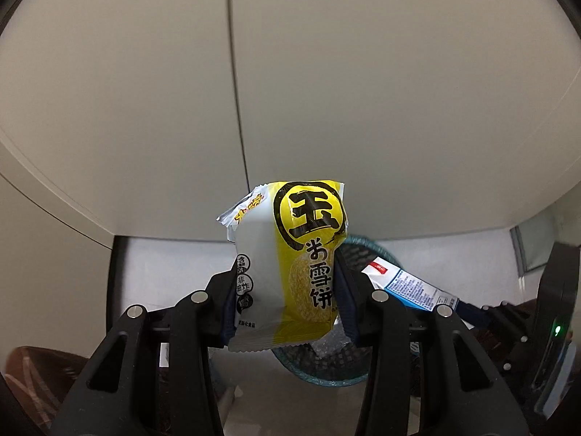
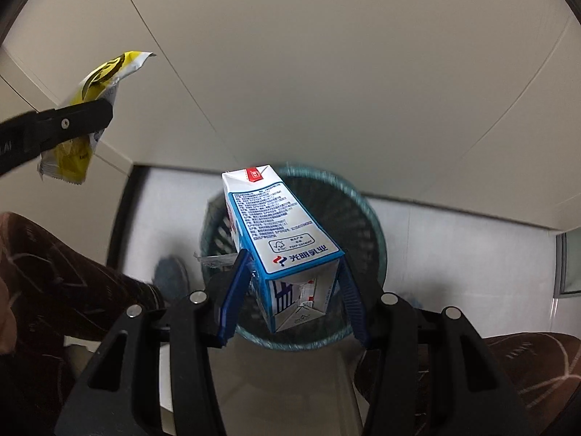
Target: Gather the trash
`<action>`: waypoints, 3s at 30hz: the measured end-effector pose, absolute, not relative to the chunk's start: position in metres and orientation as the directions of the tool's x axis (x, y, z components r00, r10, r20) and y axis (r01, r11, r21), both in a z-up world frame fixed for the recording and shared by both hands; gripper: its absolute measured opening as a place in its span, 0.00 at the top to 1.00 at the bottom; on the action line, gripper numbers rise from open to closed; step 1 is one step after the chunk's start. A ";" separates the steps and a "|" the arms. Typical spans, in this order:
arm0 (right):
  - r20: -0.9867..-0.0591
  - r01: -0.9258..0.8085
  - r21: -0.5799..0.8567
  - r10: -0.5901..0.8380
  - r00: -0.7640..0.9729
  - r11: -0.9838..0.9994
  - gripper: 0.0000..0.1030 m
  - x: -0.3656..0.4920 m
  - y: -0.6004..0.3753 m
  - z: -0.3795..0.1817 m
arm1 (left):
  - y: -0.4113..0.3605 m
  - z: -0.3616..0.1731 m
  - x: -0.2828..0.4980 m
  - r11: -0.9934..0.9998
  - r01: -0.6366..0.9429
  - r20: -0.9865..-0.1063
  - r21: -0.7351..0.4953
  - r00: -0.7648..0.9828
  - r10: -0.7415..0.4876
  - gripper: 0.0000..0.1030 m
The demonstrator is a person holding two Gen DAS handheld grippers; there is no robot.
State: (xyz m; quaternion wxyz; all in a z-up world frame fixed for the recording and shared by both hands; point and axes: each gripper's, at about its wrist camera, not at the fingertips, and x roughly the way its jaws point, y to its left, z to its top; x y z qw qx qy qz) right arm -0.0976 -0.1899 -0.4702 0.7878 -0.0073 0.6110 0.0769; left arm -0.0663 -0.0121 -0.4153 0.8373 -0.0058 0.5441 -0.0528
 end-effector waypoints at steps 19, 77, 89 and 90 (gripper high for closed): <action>-0.930 0.103 0.084 0.041 0.364 0.991 0.23 -0.085 -0.234 -0.485 | -0.046 -0.510 -0.062 0.979 0.187 -0.960 -0.080 0.251 -0.126 0.56; -0.962 -0.027 0.046 0.052 0.269 0.999 0.22 -0.132 -0.207 -0.444 | 0.002 -0.460 -0.129 0.993 0.077 -0.948 -0.087 0.300 -0.106 0.07; -0.964 0.000 0.060 0.058 0.259 0.998 0.22 -0.128 -0.211 -0.451 | -0.003 -0.455 -0.132 0.992 0.105 -0.942 -0.073 0.320 -0.103 0.07; -0.964 0.001 0.061 0.059 0.260 0.998 0.22 -0.127 -0.211 -0.450 | -0.003 -0.455 -0.132 0.992 0.104 -0.941 -0.073 0.322 -0.103 0.07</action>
